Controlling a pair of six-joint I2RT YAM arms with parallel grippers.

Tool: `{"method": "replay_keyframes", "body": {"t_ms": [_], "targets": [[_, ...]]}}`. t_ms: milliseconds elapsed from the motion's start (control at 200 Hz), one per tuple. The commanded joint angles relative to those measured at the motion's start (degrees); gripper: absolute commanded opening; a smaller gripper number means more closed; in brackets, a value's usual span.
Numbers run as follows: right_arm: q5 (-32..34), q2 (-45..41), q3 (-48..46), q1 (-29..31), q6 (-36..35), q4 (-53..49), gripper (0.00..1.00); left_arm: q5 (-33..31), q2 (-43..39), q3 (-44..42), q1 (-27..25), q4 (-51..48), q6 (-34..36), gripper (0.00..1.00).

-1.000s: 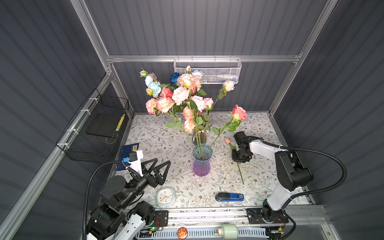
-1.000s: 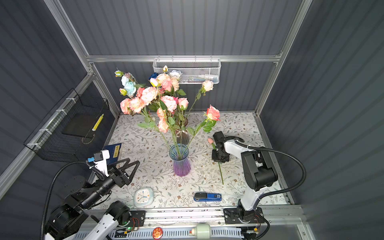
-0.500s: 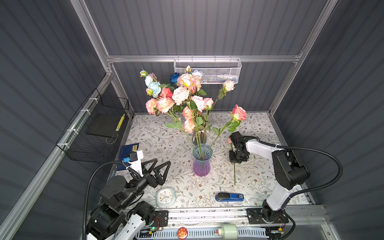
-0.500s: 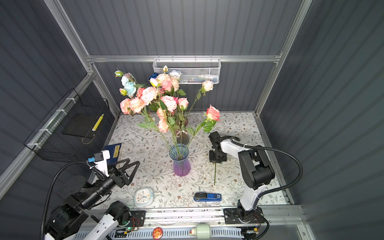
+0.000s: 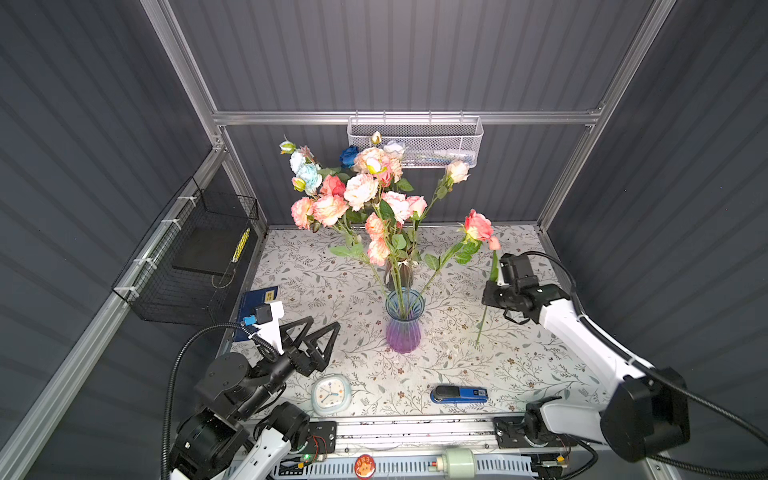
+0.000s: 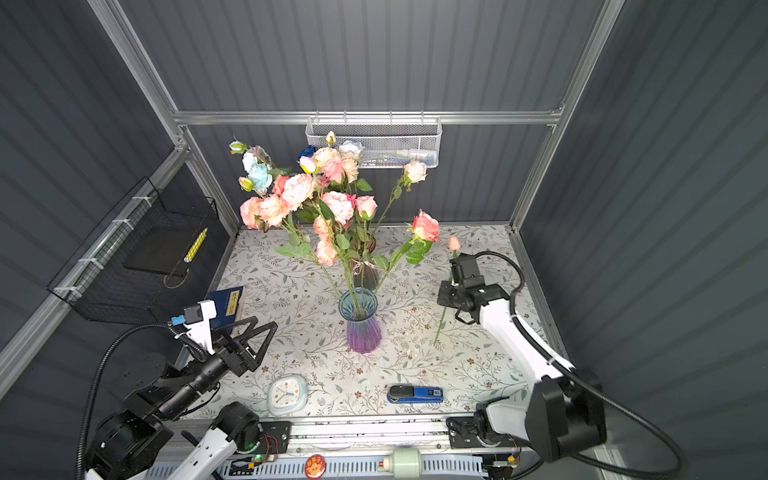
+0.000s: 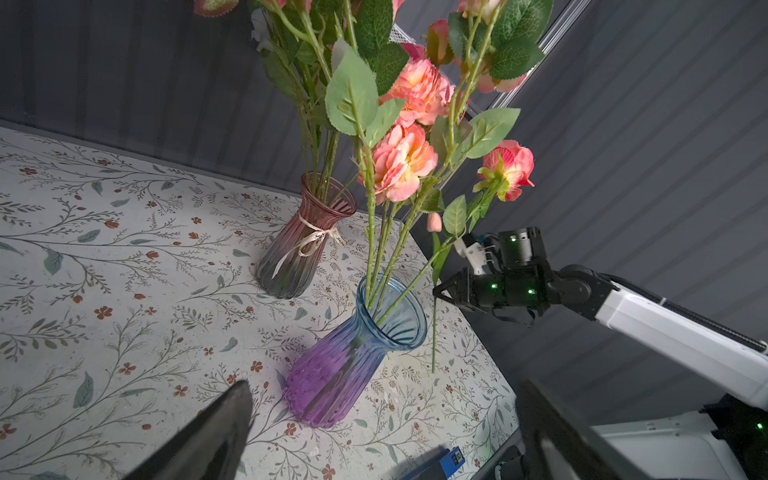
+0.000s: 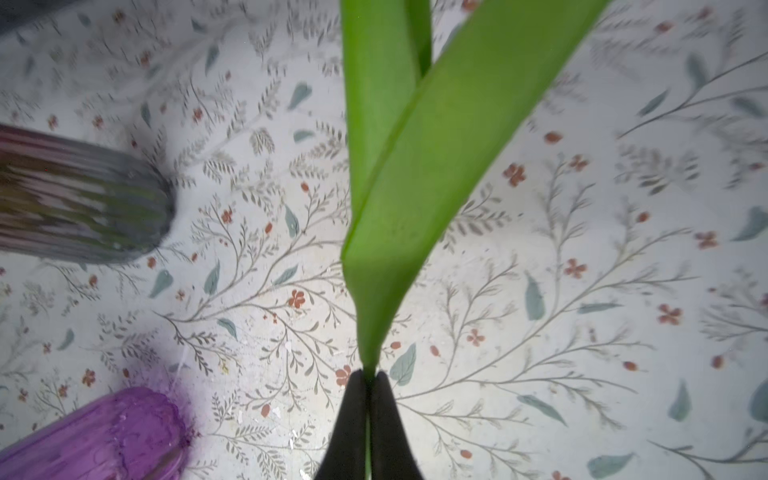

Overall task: Arrange the flowers into the vase
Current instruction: 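Lift the pink tulip upward with the right gripper, then carry the pink tulip over the purple vase with the right gripper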

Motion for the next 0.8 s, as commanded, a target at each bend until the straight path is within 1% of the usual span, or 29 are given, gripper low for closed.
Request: {"method": "replay_keyframes", "body": {"t_ms": [0, 90, 155, 345, 470, 550, 595, 650, 675, 735, 795], "targets": [[3.41, -7.40, 0.15, -0.60, 0.62, 0.02, 0.00, -0.38, 1.22, 1.93, -0.21, -0.13, 0.80, 1.00], [3.49, -13.05, 1.38, -0.64, 1.26, -0.87, 0.00, -0.14, 2.08, 2.70, -0.21, -0.13, 0.76, 1.00], [2.34, -17.01, 1.87, -0.60, 1.88, -0.93, 0.00, 0.01, 2.36, 3.35, -0.16, -0.22, 0.83, 1.00], [-7.14, -29.17, 1.98, -0.33, 3.35, 2.70, 0.00, 0.97, 3.04, 5.78, -0.18, -0.93, 2.15, 1.00], [-14.21, -34.91, 1.99, 0.01, 4.51, 5.22, 0.00, 2.14, 3.68, 6.97, -0.18, -1.78, 3.30, 1.00], [-18.93, -37.30, 2.12, 0.34, 5.40, 6.37, 0.00, 2.28, 3.97, 6.97, -0.21, -2.27, 3.59, 1.00], [-21.72, -37.91, 2.41, 0.69, 6.07, 8.83, 0.00, 2.26, 4.05, 6.86, -0.20, -2.46, 3.58, 1.00], [-23.13, -38.03, 2.72, 1.47, 6.78, 9.91, 0.00, 2.25, 4.13, 6.60, -0.18, -2.53, 3.60, 1.00], [-25.78, -37.86, 3.01, 2.23, 7.08, 10.40, 0.00, 2.25, 4.10, 6.50, -0.22, -2.54, 3.50, 1.00], [-26.12, -37.30, 3.84, 4.36, 6.98, 10.98, 0.00, 2.13, 4.12, 6.31, -0.22, -2.45, 3.43, 1.00], [-24.43, -36.24, 5.20, 8.85, 5.84, 11.19, 0.00, 1.94, 4.15, 6.07, -0.22, -2.32, 3.28, 1.00]]}}
